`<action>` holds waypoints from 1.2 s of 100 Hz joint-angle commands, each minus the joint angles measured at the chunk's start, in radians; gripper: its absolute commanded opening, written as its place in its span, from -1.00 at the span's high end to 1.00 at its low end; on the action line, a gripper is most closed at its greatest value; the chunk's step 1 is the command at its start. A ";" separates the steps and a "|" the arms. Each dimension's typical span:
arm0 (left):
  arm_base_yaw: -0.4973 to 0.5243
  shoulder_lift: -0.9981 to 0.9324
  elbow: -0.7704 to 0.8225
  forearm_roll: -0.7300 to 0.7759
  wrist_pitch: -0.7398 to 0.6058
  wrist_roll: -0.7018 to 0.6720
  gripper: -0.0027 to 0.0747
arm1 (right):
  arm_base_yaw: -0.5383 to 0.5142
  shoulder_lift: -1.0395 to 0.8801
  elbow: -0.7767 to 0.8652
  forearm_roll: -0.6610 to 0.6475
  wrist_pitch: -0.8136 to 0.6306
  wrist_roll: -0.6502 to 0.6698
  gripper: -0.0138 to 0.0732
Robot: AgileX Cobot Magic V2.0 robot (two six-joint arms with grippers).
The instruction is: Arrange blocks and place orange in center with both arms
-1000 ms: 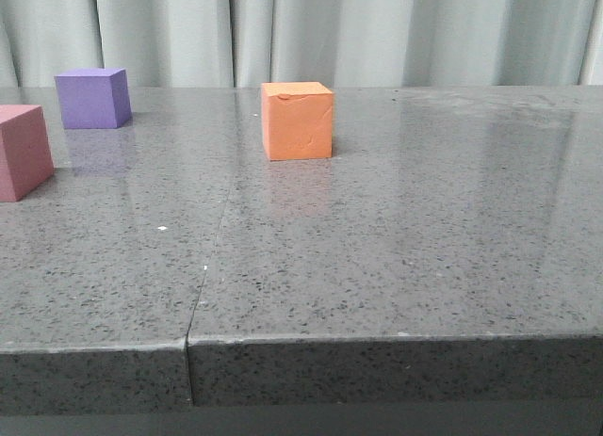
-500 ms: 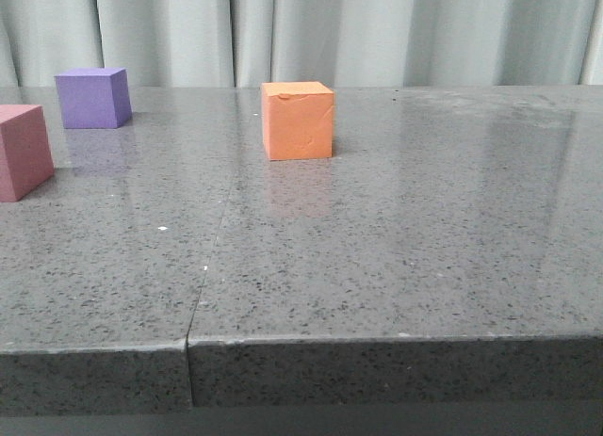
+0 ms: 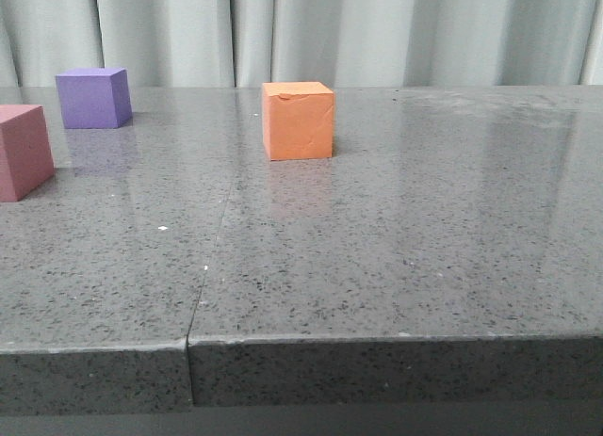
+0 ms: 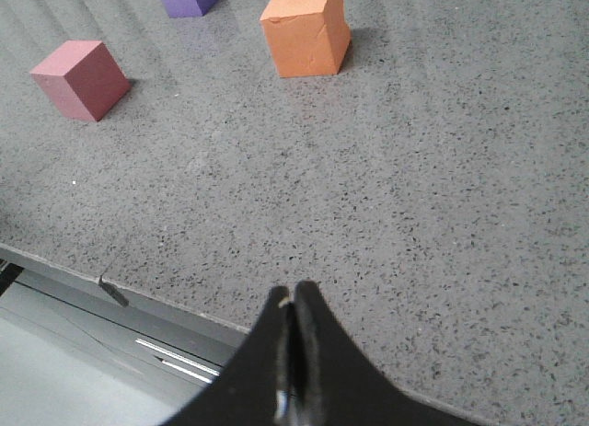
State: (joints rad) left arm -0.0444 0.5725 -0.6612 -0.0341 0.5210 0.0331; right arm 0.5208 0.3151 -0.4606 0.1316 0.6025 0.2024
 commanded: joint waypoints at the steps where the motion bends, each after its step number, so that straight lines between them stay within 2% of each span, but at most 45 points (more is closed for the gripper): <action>1: 0.002 0.103 -0.112 -0.001 -0.012 0.001 0.97 | -0.002 0.007 -0.025 -0.005 -0.070 -0.005 0.84; 10: 0.002 0.184 -0.177 -0.001 0.009 0.001 0.81 | -0.002 0.007 -0.025 -0.005 -0.070 -0.005 0.84; 17: 0.002 0.245 -0.220 -0.001 0.009 0.001 0.53 | -0.002 0.007 -0.025 -0.005 -0.070 -0.005 0.84; 21: 0.002 0.280 -0.250 -0.001 0.011 0.001 0.26 | -0.002 0.007 -0.025 -0.005 -0.070 -0.005 0.84; 24: 0.002 0.296 -0.261 -0.001 0.011 0.001 0.13 | -0.002 0.007 -0.025 -0.005 -0.070 -0.005 0.84; 26: 0.002 0.316 -0.275 -0.001 0.011 0.001 -0.06 | -0.002 0.007 -0.025 -0.005 -0.070 -0.005 0.84; 31: 0.002 0.345 -0.296 -0.001 0.011 0.001 -0.33 | -0.002 0.007 -0.025 -0.005 -0.070 -0.005 0.84; 33: 0.002 0.363 -0.309 -0.001 0.011 0.001 -0.50 | -0.002 0.007 -0.025 -0.005 -0.070 -0.005 0.84; 40: 0.002 0.407 -0.342 -0.001 0.011 0.001 -0.84 | -0.002 0.007 -0.025 -0.005 -0.070 -0.005 0.84; 43: 0.002 0.424 -0.355 -0.001 0.011 0.001 -0.91 | -0.002 0.007 -0.025 -0.005 -0.070 -0.005 0.84; 59: -0.002 0.516 -0.438 -0.008 0.037 0.024 -0.83 | -0.002 0.007 -0.025 -0.005 -0.070 -0.005 0.84; 66: -0.004 0.559 -0.481 -0.047 0.058 0.077 -0.77 | -0.002 0.007 -0.025 -0.005 -0.070 -0.005 0.84; 76: -0.011 0.624 -0.541 -0.138 0.073 0.189 -0.75 | -0.002 0.007 -0.025 -0.005 -0.070 -0.005 0.84; 98: -0.062 0.759 -0.667 -0.378 0.152 0.583 -0.75 | -0.002 0.007 -0.025 -0.005 -0.070 -0.005 0.84; 105: -0.087 0.802 -0.713 -0.406 0.203 0.679 -0.75 | -0.002 0.007 -0.025 -0.005 -0.070 -0.005 0.84; 120: -0.146 0.886 -0.808 -0.410 0.301 0.798 -0.71 | -0.002 0.007 -0.025 -0.005 -0.070 -0.005 0.84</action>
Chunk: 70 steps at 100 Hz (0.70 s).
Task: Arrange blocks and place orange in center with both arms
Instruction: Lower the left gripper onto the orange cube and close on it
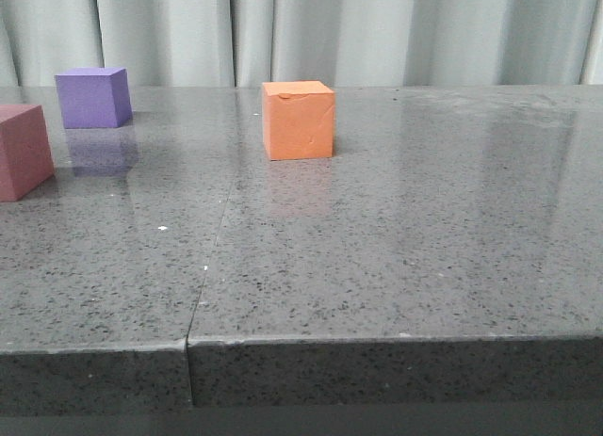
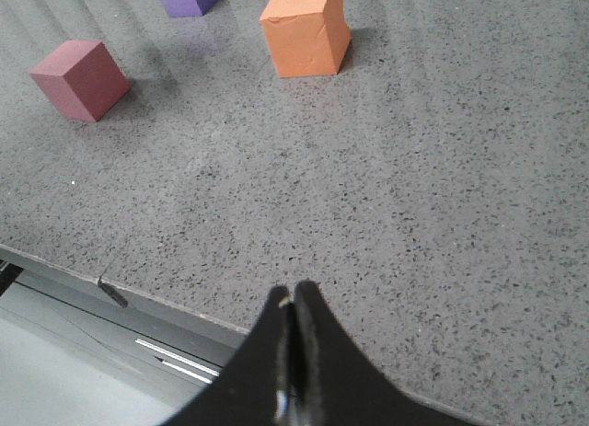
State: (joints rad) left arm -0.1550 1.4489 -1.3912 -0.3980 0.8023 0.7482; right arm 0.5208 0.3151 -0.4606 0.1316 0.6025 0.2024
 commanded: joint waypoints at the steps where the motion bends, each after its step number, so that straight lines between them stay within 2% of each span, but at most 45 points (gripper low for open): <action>1: -0.041 0.017 -0.087 -0.046 0.024 0.096 -0.71 | -0.002 0.007 -0.025 -0.005 -0.070 -0.005 0.84; 27: -0.145 0.134 -0.200 -0.046 0.075 0.345 -0.69 | -0.002 0.007 -0.025 -0.005 -0.070 -0.005 0.84; 70: -0.248 0.303 -0.330 -0.089 0.074 0.349 -0.69 | -0.002 0.007 -0.025 -0.005 -0.070 -0.005 0.84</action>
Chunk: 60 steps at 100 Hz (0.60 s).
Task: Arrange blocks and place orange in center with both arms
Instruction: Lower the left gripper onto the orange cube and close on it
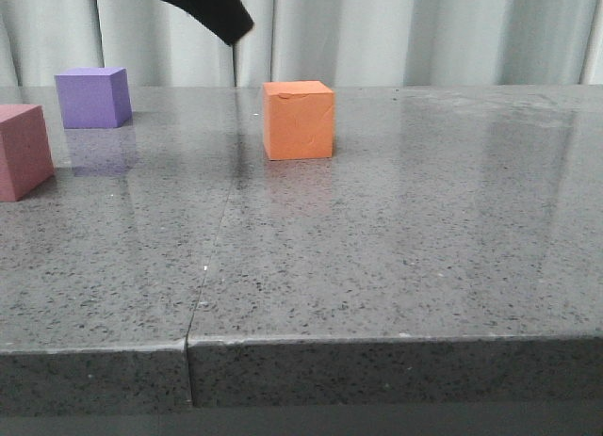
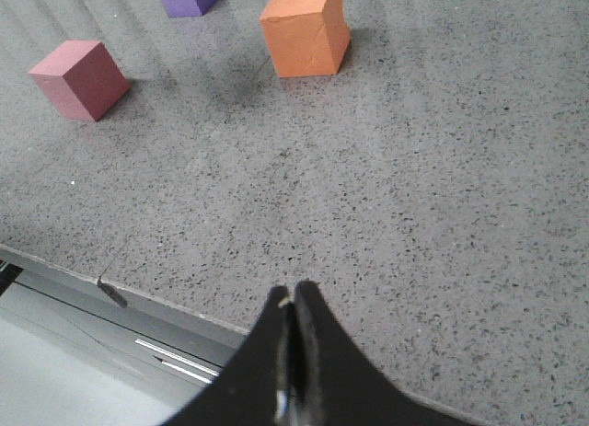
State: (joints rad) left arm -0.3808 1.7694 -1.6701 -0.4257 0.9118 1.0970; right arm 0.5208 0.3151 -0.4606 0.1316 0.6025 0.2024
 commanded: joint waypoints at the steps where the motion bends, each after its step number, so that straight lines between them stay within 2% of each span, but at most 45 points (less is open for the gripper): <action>1: -0.022 -0.013 -0.055 -0.065 -0.035 0.000 -0.69 | -0.002 0.007 -0.025 -0.005 -0.070 -0.005 0.84; 28: -0.052 0.092 -0.135 -0.097 -0.035 0.000 -0.69 | -0.002 0.007 -0.025 -0.005 -0.070 -0.005 0.84; 60: -0.052 0.172 -0.137 -0.107 -0.101 0.000 -0.69 | -0.002 0.007 -0.025 -0.005 -0.070 -0.005 0.84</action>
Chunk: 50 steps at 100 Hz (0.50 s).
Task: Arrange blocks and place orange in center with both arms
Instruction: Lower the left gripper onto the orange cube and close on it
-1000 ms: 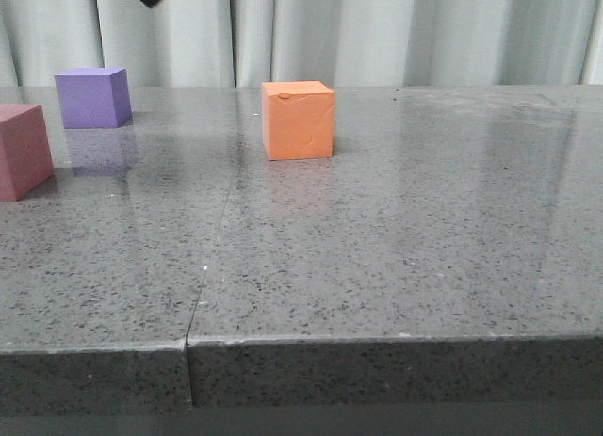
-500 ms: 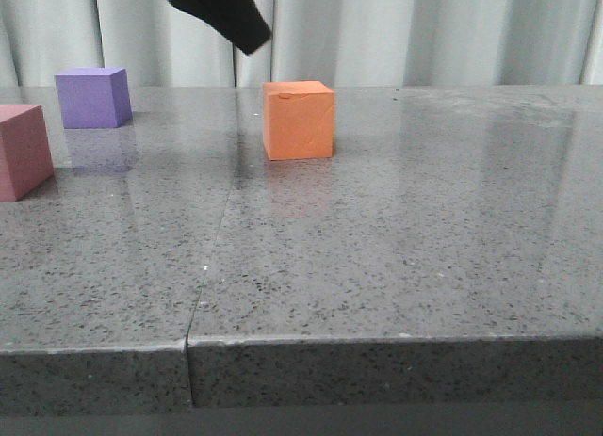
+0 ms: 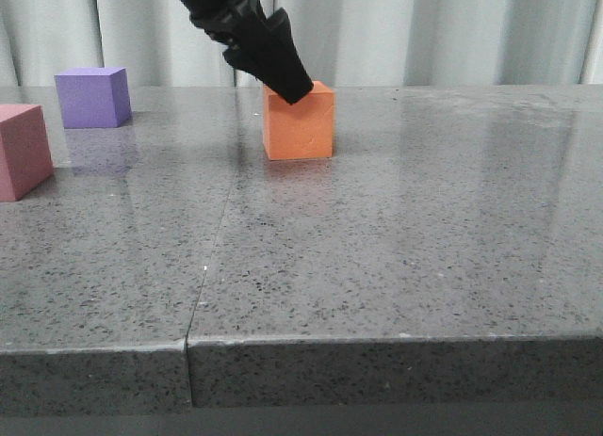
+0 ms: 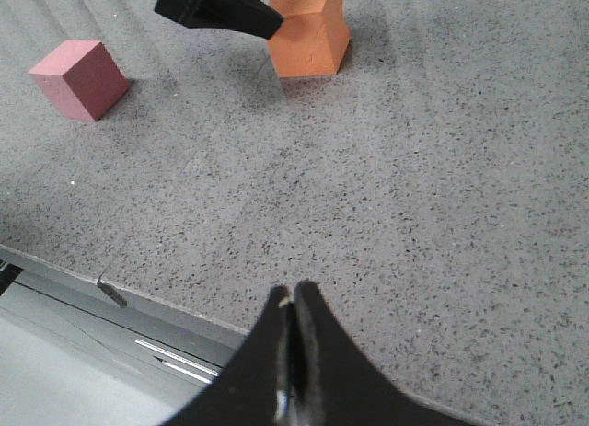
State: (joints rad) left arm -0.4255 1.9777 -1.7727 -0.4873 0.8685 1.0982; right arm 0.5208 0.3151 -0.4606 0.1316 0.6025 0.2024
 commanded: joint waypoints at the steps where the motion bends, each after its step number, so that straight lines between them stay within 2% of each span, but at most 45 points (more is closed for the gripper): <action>1: -0.007 -0.035 -0.034 -0.045 -0.057 -0.001 -0.69 | -0.002 0.007 -0.025 -0.005 -0.070 -0.005 0.84; 40: -0.007 0.015 -0.034 -0.047 -0.078 0.001 -0.69 | -0.002 0.007 -0.025 -0.005 -0.070 -0.005 0.84; 50: -0.007 0.015 -0.034 -0.047 -0.078 0.001 -0.57 | -0.002 0.007 -0.025 -0.005 -0.070 -0.005 0.84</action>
State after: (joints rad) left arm -0.4255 2.0438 -1.7727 -0.4925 0.8277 1.0982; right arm 0.5208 0.3151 -0.4606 0.1316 0.6025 0.2024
